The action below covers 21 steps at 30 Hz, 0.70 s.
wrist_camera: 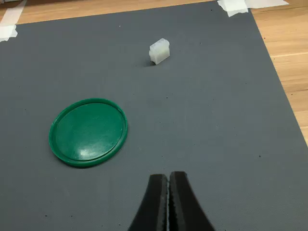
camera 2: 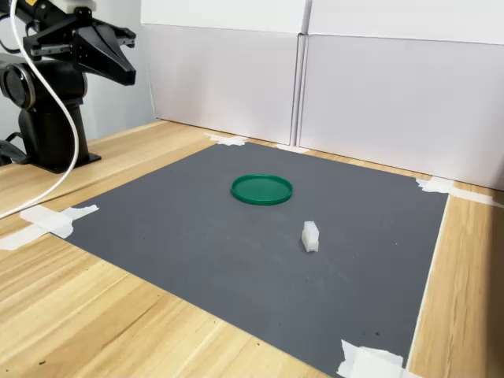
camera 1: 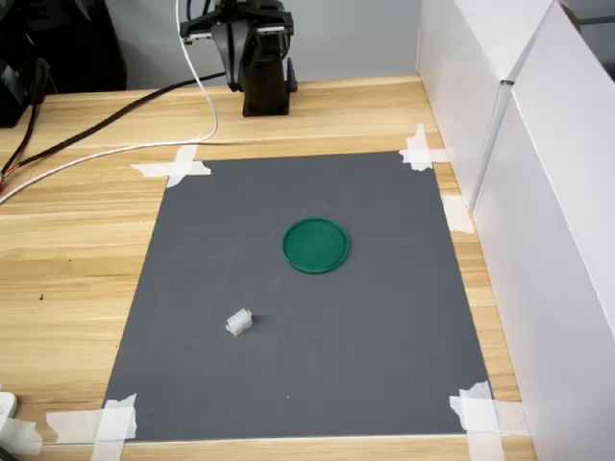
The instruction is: Grasp a white terminal and put it in the green lid.
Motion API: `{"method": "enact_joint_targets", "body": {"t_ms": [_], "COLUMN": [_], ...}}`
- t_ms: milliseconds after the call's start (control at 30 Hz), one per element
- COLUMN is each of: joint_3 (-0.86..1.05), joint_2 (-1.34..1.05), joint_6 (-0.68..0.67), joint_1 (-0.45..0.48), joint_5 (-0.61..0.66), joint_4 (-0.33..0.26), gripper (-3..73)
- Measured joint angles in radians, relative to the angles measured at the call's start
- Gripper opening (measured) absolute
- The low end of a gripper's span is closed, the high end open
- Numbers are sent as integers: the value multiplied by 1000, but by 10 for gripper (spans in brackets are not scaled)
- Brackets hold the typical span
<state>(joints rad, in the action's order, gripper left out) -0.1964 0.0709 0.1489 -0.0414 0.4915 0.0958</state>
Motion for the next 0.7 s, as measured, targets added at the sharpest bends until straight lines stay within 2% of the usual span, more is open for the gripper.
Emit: {"method": "enact_joint_targets", "body": {"t_ms": [500, 700], "joint_3": [0, -4], "joint_2": [2, 76], "joint_6": [0, -7], "joint_1": [0, 0], "joint_5": [2, 3], "joint_4": [-2, -2], "gripper": [-17, -17]}}
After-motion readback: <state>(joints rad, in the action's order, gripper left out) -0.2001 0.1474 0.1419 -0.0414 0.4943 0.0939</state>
